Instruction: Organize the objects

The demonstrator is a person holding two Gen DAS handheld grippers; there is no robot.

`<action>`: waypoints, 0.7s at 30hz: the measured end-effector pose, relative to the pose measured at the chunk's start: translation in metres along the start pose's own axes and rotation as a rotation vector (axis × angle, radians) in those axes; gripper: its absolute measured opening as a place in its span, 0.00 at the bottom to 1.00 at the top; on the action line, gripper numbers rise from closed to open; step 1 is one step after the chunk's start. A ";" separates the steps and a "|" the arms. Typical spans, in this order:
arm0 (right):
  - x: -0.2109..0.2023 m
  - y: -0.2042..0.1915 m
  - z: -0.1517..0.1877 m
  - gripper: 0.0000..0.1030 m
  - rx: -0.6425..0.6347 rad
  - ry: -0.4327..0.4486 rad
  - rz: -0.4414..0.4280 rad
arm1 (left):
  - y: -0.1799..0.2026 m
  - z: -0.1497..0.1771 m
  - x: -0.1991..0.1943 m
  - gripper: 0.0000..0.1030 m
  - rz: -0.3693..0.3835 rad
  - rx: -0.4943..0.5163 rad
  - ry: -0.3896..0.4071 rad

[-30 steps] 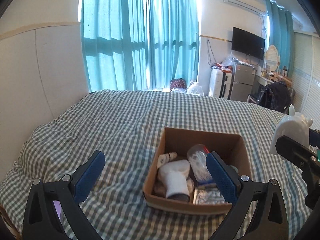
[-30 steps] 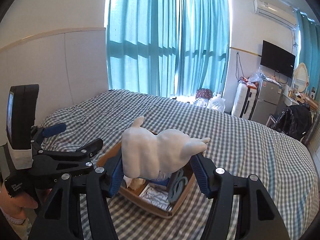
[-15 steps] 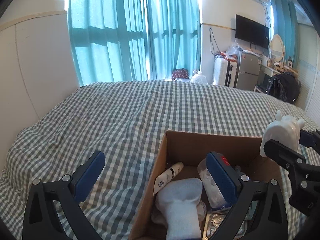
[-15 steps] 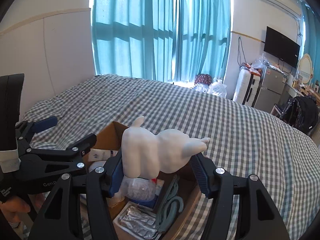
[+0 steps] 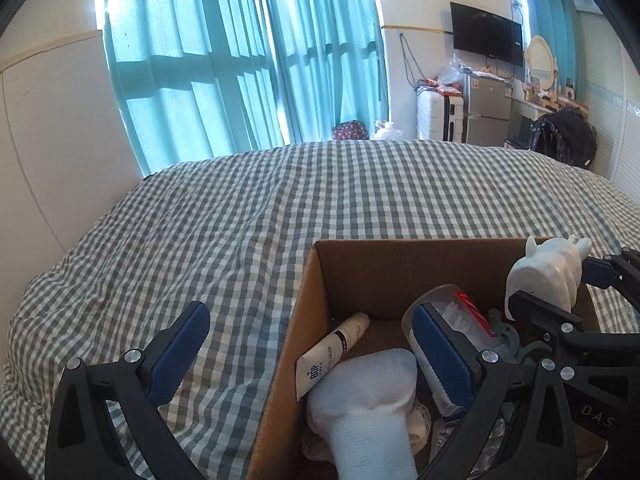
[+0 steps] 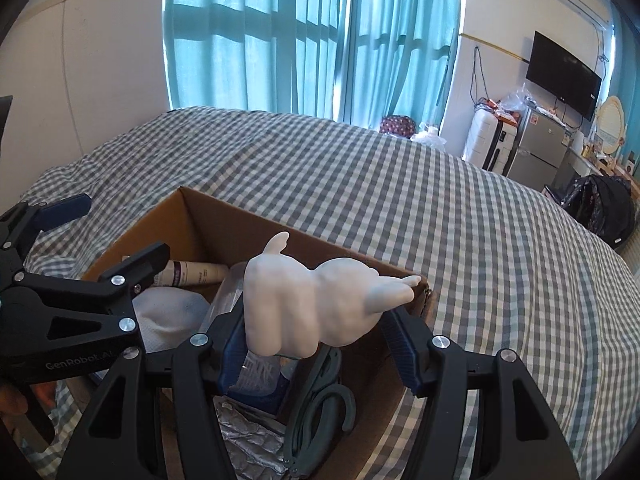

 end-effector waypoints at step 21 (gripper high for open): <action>-0.151 0.021 -0.009 0.98 0.117 0.201 0.035 | -0.026 -0.016 -0.116 1.00 -0.027 -0.046 0.123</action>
Point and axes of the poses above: each gripper's, at about its wrist camera, not at the fingertips, and x roughly the way its jaws point, y to its right, z to its underside, the point moved 5 cm from there along x, roughly the way its jaws point, and after that the axes turned 7 degrees about -y, right-handed, at the moved point
